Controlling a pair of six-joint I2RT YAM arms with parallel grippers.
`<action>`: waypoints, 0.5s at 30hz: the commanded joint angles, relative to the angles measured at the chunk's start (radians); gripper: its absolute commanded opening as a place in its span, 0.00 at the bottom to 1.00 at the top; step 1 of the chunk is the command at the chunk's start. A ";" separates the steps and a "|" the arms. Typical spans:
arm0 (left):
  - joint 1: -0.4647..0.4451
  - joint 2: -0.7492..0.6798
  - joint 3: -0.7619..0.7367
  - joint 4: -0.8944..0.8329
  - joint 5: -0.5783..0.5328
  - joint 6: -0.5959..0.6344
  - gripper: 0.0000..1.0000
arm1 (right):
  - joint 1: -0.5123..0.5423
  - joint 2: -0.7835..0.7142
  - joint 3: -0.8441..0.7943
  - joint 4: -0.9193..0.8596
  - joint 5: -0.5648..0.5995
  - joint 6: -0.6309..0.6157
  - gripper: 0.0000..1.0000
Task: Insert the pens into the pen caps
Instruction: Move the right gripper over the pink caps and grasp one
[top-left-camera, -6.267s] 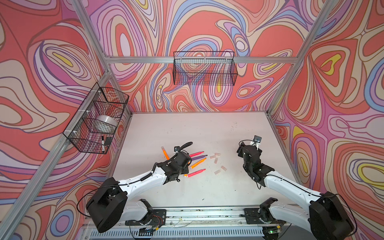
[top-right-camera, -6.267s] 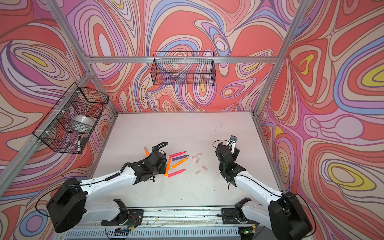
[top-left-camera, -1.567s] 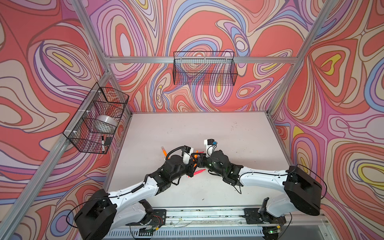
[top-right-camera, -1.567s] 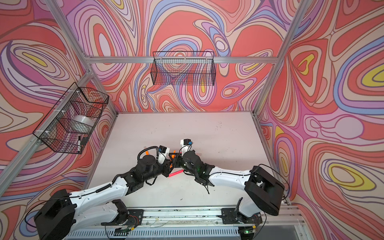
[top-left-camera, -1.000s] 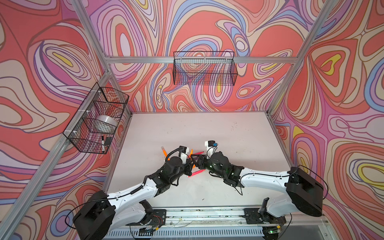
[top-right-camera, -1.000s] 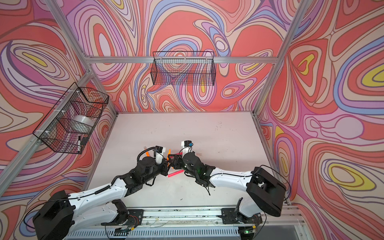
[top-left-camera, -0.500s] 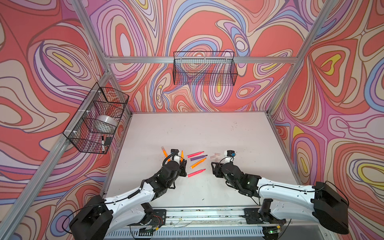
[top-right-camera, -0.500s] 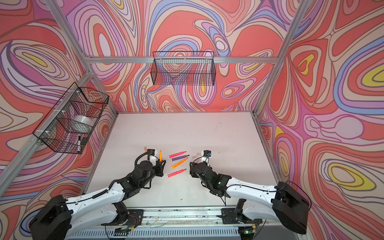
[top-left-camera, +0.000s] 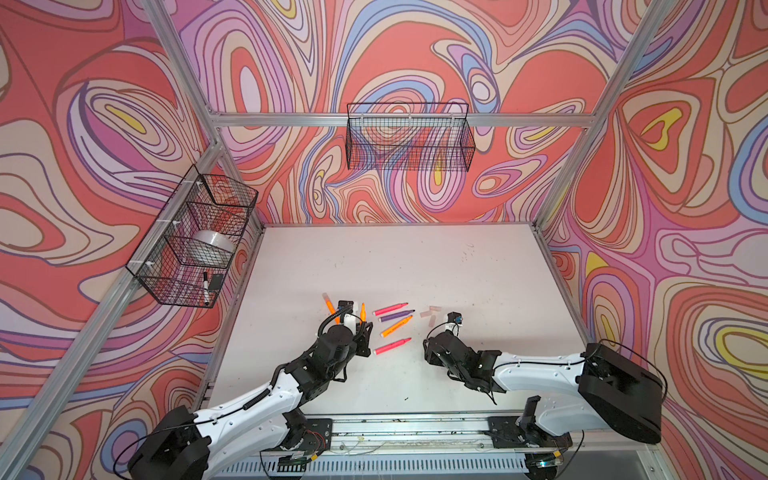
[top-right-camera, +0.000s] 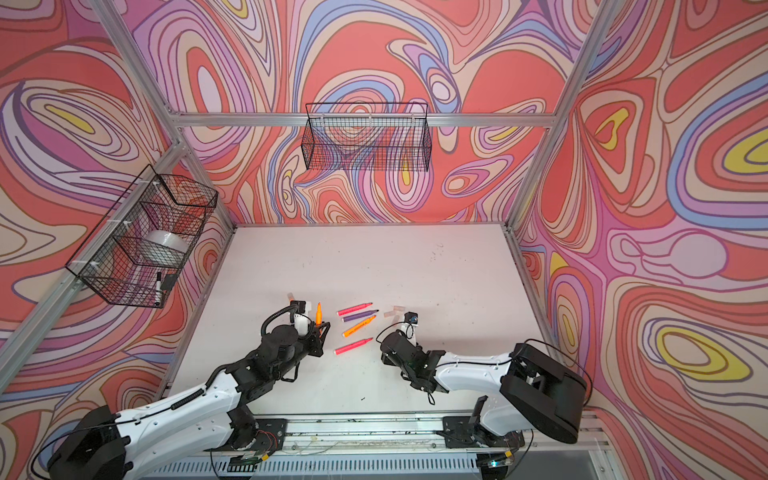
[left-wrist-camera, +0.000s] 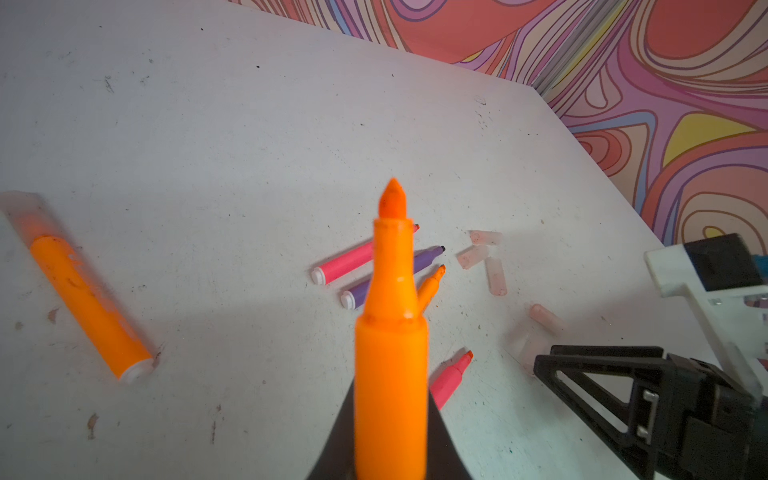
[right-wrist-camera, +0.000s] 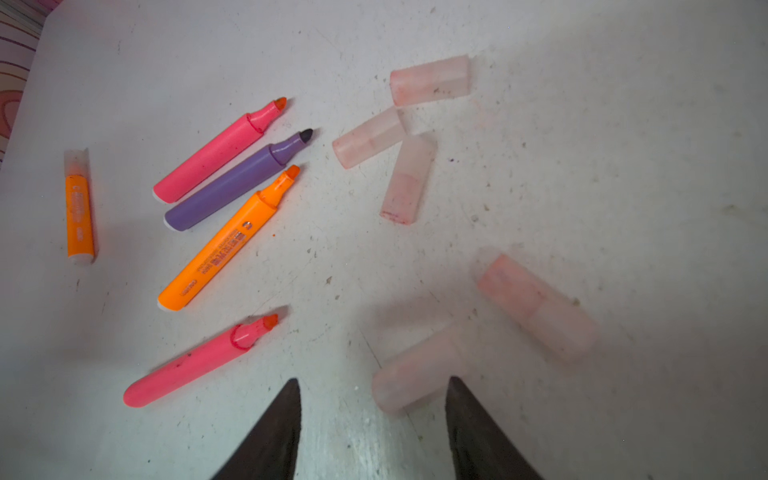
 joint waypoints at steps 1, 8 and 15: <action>0.004 -0.035 -0.012 -0.045 -0.017 -0.006 0.00 | 0.003 0.020 0.006 0.022 0.001 0.010 0.57; 0.003 -0.036 -0.007 -0.059 -0.025 -0.005 0.00 | 0.003 0.072 0.043 0.013 -0.005 -0.002 0.56; 0.003 -0.036 -0.007 -0.064 -0.030 -0.007 0.00 | 0.002 0.121 0.080 -0.048 0.061 -0.006 0.58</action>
